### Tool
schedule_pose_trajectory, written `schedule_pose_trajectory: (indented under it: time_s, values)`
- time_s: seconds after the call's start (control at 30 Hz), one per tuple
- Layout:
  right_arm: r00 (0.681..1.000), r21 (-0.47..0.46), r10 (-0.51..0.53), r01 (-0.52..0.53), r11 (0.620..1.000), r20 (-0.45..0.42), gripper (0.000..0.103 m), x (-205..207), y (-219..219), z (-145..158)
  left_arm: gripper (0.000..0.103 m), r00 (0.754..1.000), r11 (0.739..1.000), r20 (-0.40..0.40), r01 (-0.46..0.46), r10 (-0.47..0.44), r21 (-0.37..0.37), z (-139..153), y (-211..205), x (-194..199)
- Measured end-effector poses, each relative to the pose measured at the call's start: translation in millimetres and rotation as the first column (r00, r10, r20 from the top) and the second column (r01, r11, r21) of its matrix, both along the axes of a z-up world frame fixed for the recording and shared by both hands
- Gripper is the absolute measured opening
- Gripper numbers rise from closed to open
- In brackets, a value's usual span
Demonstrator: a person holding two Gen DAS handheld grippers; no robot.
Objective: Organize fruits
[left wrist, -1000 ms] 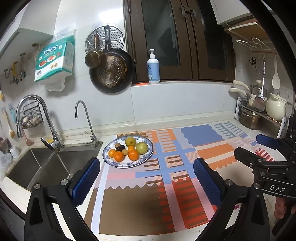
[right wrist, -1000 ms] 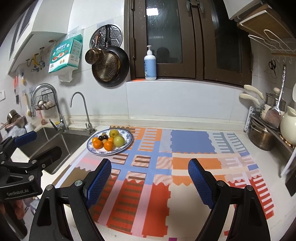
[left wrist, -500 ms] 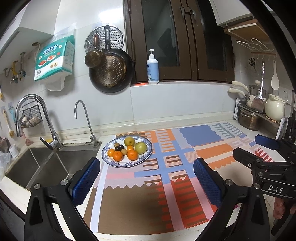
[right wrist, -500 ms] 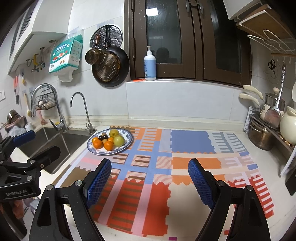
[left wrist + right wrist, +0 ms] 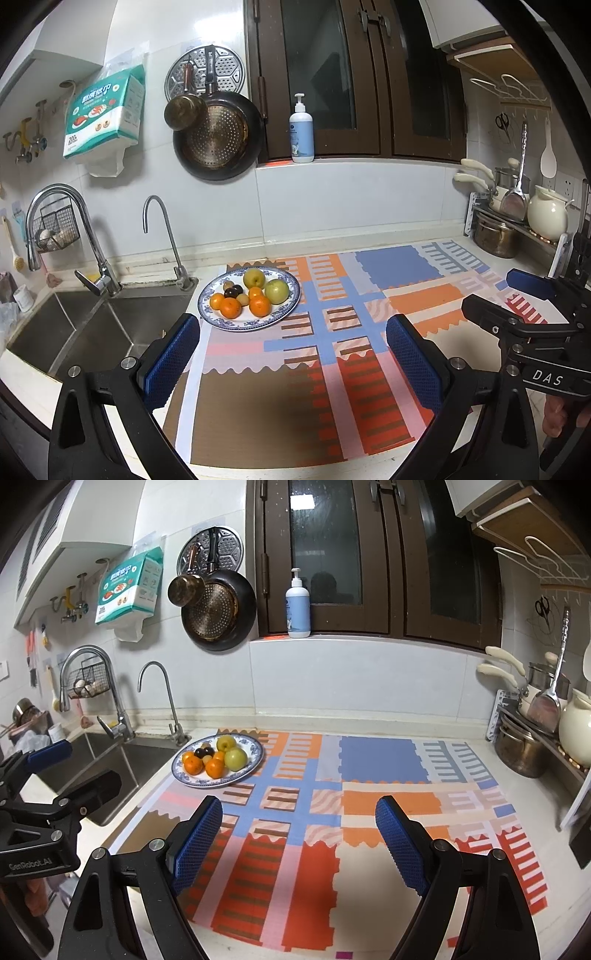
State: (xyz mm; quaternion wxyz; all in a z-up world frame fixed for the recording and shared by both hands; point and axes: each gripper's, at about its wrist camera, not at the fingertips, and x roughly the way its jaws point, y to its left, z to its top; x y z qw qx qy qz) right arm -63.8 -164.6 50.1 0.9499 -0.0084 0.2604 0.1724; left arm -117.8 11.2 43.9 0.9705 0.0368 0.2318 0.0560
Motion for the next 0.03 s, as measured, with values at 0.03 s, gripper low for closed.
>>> schedule_pose_trajectory:
  time_s: [0.03]
  values:
    - [1.0, 0.0, 0.0, 0.0, 1.0, -0.002, 0.086, 2.3, 0.8, -0.7, 0.103, 1.0, 1.0, -0.001, -0.001, 0.001, 0.001, -0.4, 0.1, 0.9]
